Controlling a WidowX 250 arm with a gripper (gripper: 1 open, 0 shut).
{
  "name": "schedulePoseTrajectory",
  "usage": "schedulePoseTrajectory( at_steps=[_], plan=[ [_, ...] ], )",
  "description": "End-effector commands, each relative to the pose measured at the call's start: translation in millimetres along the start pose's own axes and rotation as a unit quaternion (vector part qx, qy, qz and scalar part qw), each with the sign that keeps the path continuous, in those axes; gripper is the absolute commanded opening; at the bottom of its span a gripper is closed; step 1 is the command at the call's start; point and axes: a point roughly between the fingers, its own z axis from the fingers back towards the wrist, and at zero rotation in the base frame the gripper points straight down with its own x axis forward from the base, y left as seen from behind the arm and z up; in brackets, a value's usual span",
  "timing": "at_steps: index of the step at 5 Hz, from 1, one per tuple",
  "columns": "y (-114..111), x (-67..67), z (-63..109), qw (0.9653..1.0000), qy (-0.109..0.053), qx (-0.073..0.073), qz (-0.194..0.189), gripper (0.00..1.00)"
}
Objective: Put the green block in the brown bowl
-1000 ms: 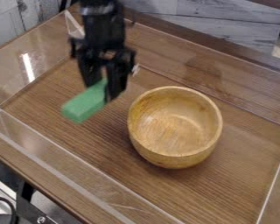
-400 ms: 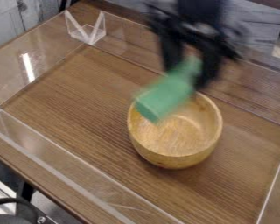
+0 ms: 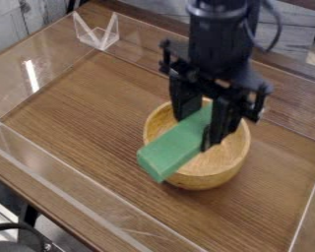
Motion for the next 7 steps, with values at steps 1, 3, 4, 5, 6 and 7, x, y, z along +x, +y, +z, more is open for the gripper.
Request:
schedulePoseTrajectory(
  at_steps=[1, 3, 4, 5, 6, 7],
  plan=[
    [-10, 4.7, 7.7, 0.9991, -0.041, 0.008, -0.005, 0.00],
    [2, 7.3, 8.1, 0.9980, -0.060, 0.010, 0.014, 0.00],
    [8, 8.8, 9.5, 0.9973, -0.069, 0.010, 0.023, 0.00],
    [13, 9.8, 8.2, 0.9965, -0.076, 0.010, 0.031, 0.00],
    [16, 12.2, 7.8, 0.9957, -0.085, 0.010, 0.036, 0.00],
    [18, 14.2, 4.7, 0.9950, -0.091, 0.010, 0.039, 0.00]
  ],
)
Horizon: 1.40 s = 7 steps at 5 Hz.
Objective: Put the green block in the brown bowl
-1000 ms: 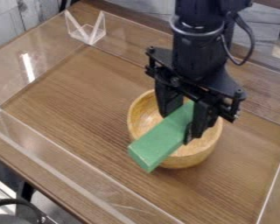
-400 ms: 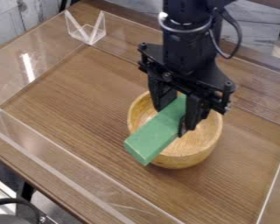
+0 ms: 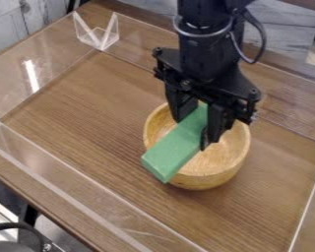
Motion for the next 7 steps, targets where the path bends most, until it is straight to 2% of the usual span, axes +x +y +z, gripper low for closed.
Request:
schedulePoseTrajectory(
  at_steps=[1, 7],
  plan=[
    [2, 7.1, 7.6, 0.9996, -0.029, -0.002, 0.005, 0.00],
    [23, 21.4, -13.3, 0.9991, -0.035, -0.015, 0.020, 0.00]
  ],
)
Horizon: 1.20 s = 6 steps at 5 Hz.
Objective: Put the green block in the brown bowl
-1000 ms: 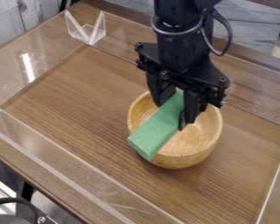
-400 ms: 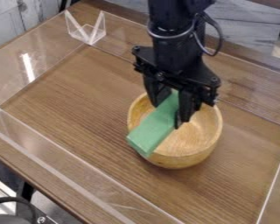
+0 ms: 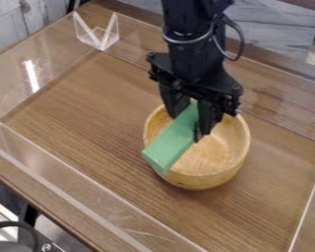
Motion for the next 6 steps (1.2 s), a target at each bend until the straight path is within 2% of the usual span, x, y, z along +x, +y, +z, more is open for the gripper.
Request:
schedulePoseTrajectory(
  at_steps=[1, 6],
  plan=[
    [4, 8.6, 5.4, 0.9998, -0.019, -0.003, 0.004, 1.00],
    [43, 11.4, 3.3, 0.9996, -0.011, -0.005, 0.027, 1.00]
  ],
)
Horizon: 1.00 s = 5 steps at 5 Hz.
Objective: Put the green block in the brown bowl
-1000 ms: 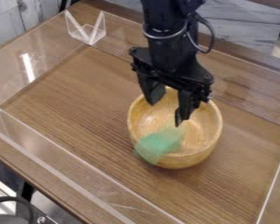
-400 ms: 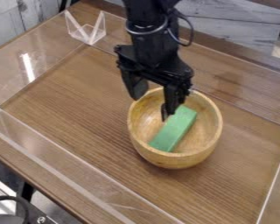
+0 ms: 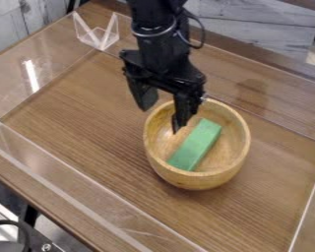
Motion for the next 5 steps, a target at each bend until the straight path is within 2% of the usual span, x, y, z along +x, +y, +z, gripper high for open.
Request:
schedulePoseTrajectory(
  at_steps=[1, 5],
  plan=[
    [7, 13.2, 11.2, 0.9996, -0.029, 0.002, 0.001, 1.00],
    [22, 14.3, -8.2, 0.9995, -0.027, 0.000, 0.015, 1.00]
  ],
)
